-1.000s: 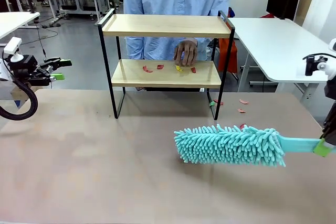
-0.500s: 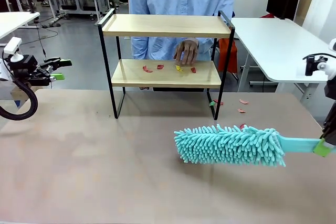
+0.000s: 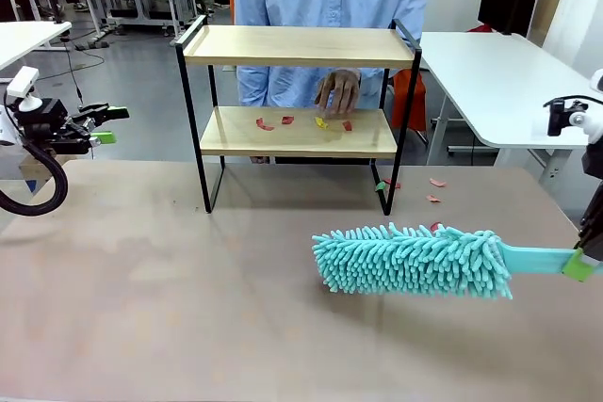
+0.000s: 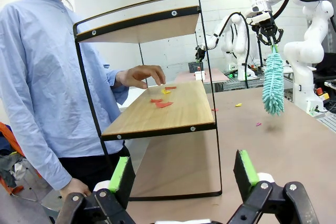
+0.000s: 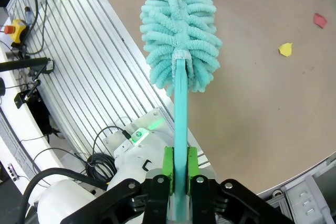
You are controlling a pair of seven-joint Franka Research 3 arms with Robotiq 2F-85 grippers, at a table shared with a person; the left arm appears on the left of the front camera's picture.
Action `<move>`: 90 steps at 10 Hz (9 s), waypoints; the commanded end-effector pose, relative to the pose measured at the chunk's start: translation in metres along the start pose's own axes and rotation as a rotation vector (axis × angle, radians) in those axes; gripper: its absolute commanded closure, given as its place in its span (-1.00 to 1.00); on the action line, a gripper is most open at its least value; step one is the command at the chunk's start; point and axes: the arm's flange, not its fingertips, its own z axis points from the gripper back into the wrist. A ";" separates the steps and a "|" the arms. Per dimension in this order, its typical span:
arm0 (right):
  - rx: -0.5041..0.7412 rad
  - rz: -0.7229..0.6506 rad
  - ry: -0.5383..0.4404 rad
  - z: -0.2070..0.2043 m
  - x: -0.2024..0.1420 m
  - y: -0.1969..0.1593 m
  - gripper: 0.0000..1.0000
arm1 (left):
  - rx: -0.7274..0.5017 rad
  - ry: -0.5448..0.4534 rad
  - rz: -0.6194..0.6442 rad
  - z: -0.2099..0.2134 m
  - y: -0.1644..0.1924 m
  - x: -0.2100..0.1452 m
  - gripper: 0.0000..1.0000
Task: Clean the shelf.
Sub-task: Clean the specific section of the Shelf indicated by the human with the Duster.
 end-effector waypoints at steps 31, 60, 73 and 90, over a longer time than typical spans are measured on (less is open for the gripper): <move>0.024 -0.528 -0.513 -0.005 0.205 0.112 0.74 | 0.000 -0.001 -0.015 0.000 0.000 0.003 -1.00; -0.171 -0.914 -0.395 -0.065 0.344 0.057 0.74 | 0.000 -0.001 -0.015 0.000 0.000 0.003 -1.00; -0.320 -1.120 -0.318 -0.031 0.208 0.001 0.74 | 0.000 -0.001 -0.015 0.000 0.000 0.003 -1.00; 0.071 -0.048 0.095 0.007 -0.027 -0.020 0.74 | 0.000 -0.001 -0.015 0.000 0.000 0.003 -1.00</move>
